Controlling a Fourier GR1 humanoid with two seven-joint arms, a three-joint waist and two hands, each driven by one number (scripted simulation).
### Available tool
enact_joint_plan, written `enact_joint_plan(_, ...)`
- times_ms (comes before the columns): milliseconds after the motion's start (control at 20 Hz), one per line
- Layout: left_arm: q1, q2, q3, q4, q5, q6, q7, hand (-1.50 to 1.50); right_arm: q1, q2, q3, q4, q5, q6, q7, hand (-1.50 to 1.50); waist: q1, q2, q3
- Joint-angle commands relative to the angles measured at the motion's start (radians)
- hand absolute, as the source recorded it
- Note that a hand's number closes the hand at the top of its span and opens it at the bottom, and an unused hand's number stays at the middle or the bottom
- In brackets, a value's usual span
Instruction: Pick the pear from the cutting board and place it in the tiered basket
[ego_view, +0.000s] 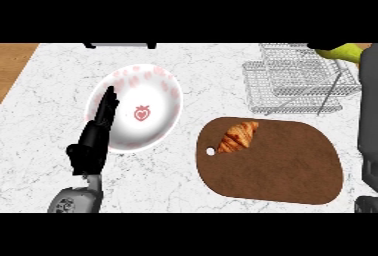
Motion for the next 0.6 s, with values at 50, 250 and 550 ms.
enact_joint_plan(50, -0.018, 0.011, 0.02, 0.03, -0.001, 0.001, -0.032, 0.0, -0.07, -0.04, -0.109, 0.0, -0.085, -0.1, 0.011, -1.5, -0.002, 0.001, 0.0)
enact_joint_plan(250, -0.009, -0.023, -0.015, 0.054, -0.024, 0.034, -0.038, 0.0, 0.012, -0.101, -0.184, -0.034, -0.105, -0.176, 0.014, -1.5, -0.013, 0.0, 0.0)
enact_joint_plan(550, 0.018, 0.004, 0.022, 0.015, 0.013, 0.003, -0.025, 0.0, 0.158, -0.144, -0.356, -0.269, -0.28, -0.055, 0.099, -1.5, -0.035, -0.011, 0.0)
